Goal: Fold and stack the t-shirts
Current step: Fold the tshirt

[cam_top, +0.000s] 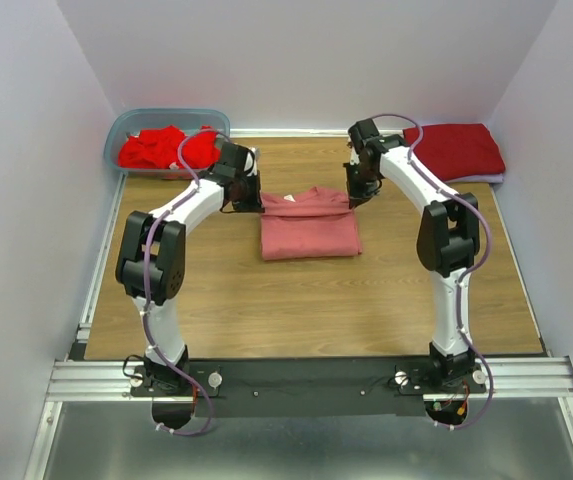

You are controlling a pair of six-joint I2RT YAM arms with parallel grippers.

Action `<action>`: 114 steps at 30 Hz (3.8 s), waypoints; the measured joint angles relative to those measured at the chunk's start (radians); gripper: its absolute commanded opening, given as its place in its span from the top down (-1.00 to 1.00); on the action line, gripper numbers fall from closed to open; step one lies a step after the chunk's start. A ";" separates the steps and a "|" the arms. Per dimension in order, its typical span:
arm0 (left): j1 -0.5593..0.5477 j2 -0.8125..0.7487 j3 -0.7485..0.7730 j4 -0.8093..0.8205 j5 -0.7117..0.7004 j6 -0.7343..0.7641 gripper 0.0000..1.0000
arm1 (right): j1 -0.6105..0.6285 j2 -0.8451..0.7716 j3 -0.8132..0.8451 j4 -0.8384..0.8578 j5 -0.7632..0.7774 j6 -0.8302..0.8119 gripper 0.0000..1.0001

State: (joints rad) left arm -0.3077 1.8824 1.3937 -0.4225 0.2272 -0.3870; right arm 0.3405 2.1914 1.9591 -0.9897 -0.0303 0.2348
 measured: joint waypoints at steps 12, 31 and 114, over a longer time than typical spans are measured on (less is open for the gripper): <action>0.003 0.129 0.103 0.101 -0.046 -0.030 0.91 | -0.045 0.073 0.013 0.142 -0.002 0.011 0.52; -0.005 -0.147 -0.107 0.247 -0.186 -0.072 -0.23 | -0.062 -0.246 -0.337 0.381 -0.066 0.010 0.09; 0.051 -0.527 -0.625 0.586 0.067 -0.334 0.17 | -0.056 -0.192 -0.853 1.638 -0.938 0.766 -0.43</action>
State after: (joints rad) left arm -0.2569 1.3552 0.7685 0.1635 0.2943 -0.7208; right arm 0.2844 1.9995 1.1065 0.6487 -0.9684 1.0008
